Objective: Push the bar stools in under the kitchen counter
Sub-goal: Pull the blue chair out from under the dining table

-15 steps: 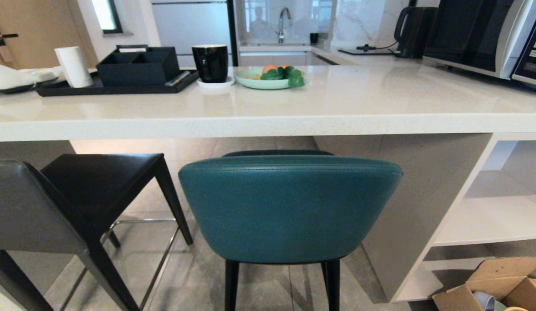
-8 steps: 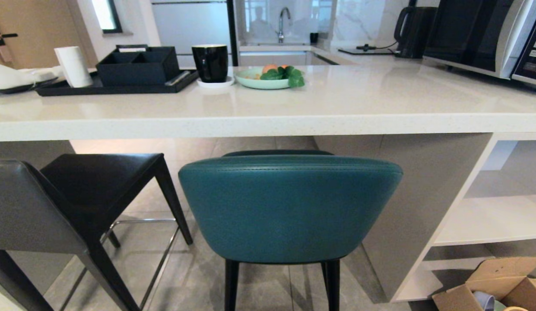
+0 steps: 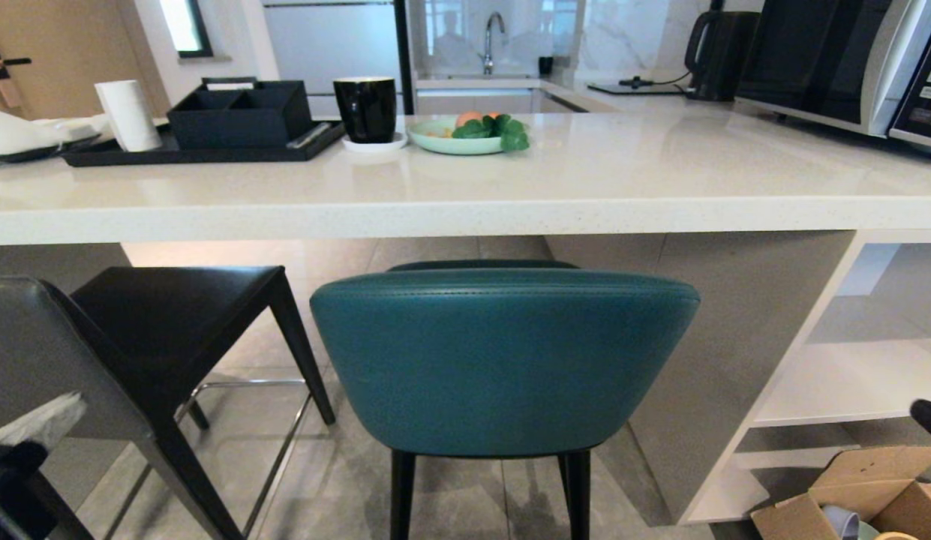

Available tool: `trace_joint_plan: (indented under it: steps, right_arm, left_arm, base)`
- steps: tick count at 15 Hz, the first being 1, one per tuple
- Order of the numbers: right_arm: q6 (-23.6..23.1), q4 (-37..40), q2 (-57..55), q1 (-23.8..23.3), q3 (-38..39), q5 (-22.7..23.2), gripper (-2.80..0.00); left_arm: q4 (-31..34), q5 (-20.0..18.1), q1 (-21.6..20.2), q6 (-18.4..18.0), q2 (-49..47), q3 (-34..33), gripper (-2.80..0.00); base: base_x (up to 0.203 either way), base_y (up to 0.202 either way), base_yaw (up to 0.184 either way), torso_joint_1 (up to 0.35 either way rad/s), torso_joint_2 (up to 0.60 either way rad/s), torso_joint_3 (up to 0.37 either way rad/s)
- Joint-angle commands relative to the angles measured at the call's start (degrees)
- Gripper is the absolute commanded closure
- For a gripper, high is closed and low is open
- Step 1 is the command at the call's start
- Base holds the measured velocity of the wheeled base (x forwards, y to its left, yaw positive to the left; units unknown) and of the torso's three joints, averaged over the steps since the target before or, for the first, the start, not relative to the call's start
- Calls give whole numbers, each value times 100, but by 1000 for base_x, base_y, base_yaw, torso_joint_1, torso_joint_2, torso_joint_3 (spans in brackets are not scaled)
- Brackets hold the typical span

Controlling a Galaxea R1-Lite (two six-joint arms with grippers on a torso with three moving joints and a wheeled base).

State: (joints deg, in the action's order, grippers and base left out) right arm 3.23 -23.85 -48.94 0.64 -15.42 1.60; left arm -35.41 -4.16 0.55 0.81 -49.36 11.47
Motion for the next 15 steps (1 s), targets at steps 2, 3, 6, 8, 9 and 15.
trace_joint_plan:
  steps: [2,3,6,8,9,15]
  right_arm:
    - [292,-1603,-2460,353,-100,6,0]
    - [405,-1842,-2712,566,-134,6,0]
    - [508,-2220,-3486,798,-271,6,0]
    - [508,-2793,-4086,816,-290,-12,0]
    - [499,-3091,-4407,819,-272,-21,0]
    - [521,-4723,-6451,807,-650,-310,0]
  left_arm:
    - [-2245,-5,21,22,-2884,91,0]
    - [-2766,-5,29,29,-3369,110,0]
    - [-3674,17,185,36,-4576,322,0]
    - [-4245,51,333,36,-5195,486,0]
    - [-4589,86,411,25,-5514,528,0]
    - [-5204,483,620,-317,-7373,1677,0]
  base:
    - [0,0,0,0,0,0]
    - [0,0,0,0,0,0]
    - [0,0,0,0,0,0]
    - [0,0,0,0,0,0]
    - [0,0,0,0,0,0]
    - [0,0,0,0,0,0]
